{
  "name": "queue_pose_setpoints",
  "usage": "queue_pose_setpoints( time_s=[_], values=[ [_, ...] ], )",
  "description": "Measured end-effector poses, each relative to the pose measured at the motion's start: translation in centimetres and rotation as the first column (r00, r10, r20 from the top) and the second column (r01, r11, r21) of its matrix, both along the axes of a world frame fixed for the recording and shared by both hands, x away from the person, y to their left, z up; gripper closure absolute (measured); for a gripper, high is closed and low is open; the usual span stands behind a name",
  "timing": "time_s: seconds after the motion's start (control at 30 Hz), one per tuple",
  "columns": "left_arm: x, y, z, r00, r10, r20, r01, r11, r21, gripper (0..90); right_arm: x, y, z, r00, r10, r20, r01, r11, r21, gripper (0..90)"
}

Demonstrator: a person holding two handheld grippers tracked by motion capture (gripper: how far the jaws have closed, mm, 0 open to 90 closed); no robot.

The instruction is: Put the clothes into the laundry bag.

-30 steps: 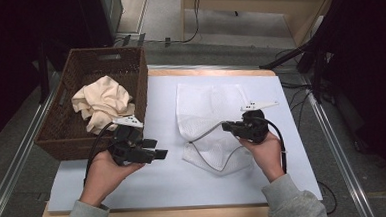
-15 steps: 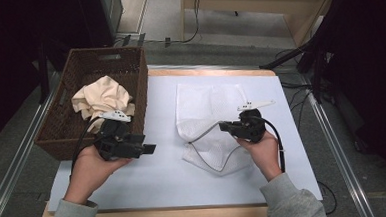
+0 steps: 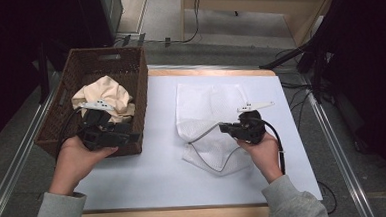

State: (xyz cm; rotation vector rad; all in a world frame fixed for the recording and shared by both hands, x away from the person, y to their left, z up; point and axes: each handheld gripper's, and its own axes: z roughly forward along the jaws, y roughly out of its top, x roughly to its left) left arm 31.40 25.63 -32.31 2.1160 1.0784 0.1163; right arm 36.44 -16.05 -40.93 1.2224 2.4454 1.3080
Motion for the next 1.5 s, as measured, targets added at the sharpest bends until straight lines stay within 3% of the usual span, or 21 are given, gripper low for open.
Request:
queue_pose_setpoints(
  time_s=[0.17, 0.33, 0.43, 0.57, 0.77, 0.97, 1.07, 1.13, 1.3, 1.5],
  values=[
    [0.6, 1.0, -0.1, 0.9993, 0.036, 0.006, -0.037, 0.9992, 0.019, 38.6, -0.1, 0.0, -0.2, 1.0000, 0.003, -0.005, -0.003, 1.000, 0.003, 87.2],
    [1.6, 1.8, -0.5, 0.9983, 0.057, -0.013, -0.057, 0.9979, 0.030, 38.3, -0.2, 0.0, -0.3, 0.9999, 0.007, -0.013, -0.007, 1.000, 0.004, 86.9],
    [2.2, 2.2, -0.5, 0.9978, 0.058, -0.031, -0.058, 0.9983, -0.008, 38.5, -0.2, -0.2, -0.2, 0.9999, 0.008, -0.013, -0.008, 1.000, 0.013, 86.3],
    [3.2, 2.7, 0.2, 0.9968, 0.075, -0.029, -0.074, 0.9967, 0.034, 38.3, -0.2, -0.3, -0.2, 0.9999, 0.003, -0.010, -0.003, 1.000, 0.020, 85.7],
    [4.6, 3.9, 1.0, 0.9949, 0.096, -0.029, -0.095, 0.9945, 0.044, 37.1, -0.2, -0.3, -0.2, 1.0000, 0.004, -0.009, -0.004, 1.000, 0.020, 85.7],
    [6.3, 5.4, 1.0, 0.9916, 0.128, -0.018, -0.126, 0.9896, 0.069, 34.3, -0.1, -0.3, -0.2, 0.9999, 0.009, -0.011, -0.009, 1.000, 0.018, 85.8],
    [7.1, 6.1, 0.9, 0.9876, 0.156, -0.019, -0.155, 0.9861, 0.060, 33.3, -0.1, -0.3, -0.2, 0.9999, 0.009, -0.012, -0.008, 1.000, 0.018, 85.8],
    [7.5, 6.4, 0.8, 0.9850, 0.170, -0.027, -0.168, 0.9829, 0.076, 31.8, -0.1, -0.3, -0.2, 0.9999, 0.010, -0.013, -0.010, 1.000, 0.018, 85.8],
    [8.7, 7.0, 0.6, 0.9854, 0.170, -0.009, -0.169, 0.9827, 0.076, 27.8, -0.1, -0.3, -0.2, 0.9998, 0.011, -0.015, -0.011, 1.000, 0.020, 85.7],
    [10.2, 7.6, 0.4, 0.9760, 0.217, -0.017, -0.214, 0.9705, 0.112, 22.5, 0.0, -0.2, -0.3, 0.9998, 0.011, -0.016, -0.011, 1.000, 0.019, 85.8]
  ],
)
